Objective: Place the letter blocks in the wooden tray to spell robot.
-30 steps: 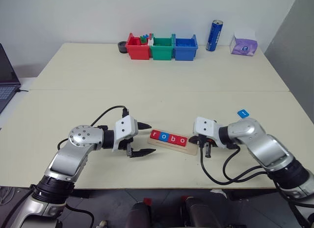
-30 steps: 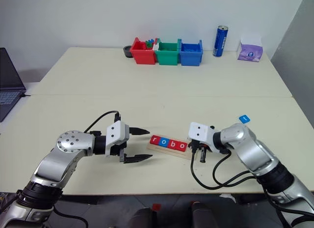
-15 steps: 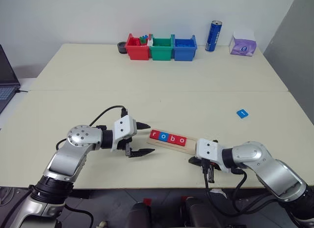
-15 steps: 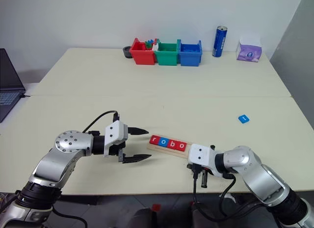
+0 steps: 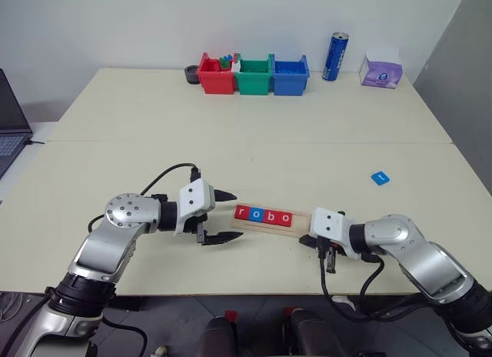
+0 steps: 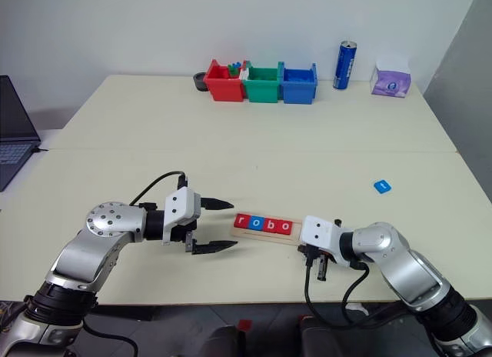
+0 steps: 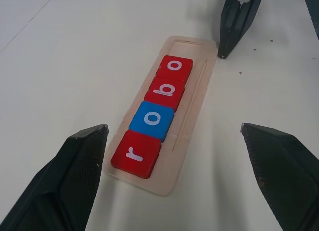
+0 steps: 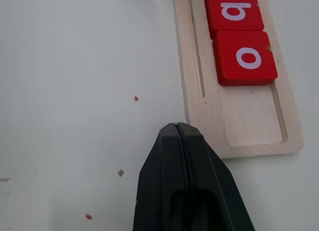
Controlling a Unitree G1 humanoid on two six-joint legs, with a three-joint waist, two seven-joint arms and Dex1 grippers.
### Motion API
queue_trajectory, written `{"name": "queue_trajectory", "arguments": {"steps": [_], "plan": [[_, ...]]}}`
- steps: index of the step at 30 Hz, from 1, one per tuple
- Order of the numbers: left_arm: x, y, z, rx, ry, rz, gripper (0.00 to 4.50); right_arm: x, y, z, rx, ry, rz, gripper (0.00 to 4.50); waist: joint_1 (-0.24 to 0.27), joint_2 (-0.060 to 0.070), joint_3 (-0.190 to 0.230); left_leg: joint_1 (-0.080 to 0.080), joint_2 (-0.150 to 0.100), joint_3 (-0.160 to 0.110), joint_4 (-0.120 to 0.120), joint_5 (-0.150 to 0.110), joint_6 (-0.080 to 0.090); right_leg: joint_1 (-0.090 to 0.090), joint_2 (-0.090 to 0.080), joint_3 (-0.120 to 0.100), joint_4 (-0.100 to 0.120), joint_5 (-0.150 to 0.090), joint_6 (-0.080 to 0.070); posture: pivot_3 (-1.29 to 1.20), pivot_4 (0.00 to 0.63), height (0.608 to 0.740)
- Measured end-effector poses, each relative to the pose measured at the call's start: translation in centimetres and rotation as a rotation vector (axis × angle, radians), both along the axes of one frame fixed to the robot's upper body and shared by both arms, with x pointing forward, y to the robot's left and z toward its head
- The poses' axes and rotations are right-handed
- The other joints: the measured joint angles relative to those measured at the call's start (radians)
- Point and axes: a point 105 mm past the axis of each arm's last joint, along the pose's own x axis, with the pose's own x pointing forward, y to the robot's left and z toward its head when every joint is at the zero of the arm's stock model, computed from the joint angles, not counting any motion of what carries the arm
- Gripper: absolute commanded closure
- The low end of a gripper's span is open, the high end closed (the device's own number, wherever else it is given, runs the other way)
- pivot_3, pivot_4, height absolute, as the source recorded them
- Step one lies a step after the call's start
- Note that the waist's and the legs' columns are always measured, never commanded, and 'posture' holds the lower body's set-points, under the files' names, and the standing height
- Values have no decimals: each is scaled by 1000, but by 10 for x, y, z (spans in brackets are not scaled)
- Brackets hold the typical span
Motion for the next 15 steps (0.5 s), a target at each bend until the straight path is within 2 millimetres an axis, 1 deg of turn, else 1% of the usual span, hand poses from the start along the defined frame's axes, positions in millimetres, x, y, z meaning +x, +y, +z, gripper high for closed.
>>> {"name": "queue_trajectory", "arguments": {"steps": [7, 11, 13, 15], "plan": [[0, 0, 0, -1, -2, -1, 0, 2, -4, 2, 13, 20, -25, 4481, 0, 0, 0, 0, 0, 0, 0, 0, 0, 0, 0, 0, 0, 0, 0, 0, 150, 740], [1, -1, 1, -4, -4, 1, 0, -5, -9, 15, 30, 49, -16, 4481, 1, 0, 0, 0, 0, 0, 0, 0, 0, 0, 0, 0, 0, 0, 0, 0, 150, 740], [1, -2, 1, -11, -8, 7, 0, -9, -13, 26, 53, 58, -9, 4137, 1, 0, 0, 0, 0, 0, 0, 0, 0, 0, 0, 0, 0, 0, 0, 0, 150, 740], [3, -3, 2, -18, -12, 12, 0, -5, -20, 36, 70, 38, -35, 3598, 1, 0, 0, 0, 0, 0, 0, 0, 0, 0, 0, 0, 0, 0, 0, 0, 150, 740]]}}
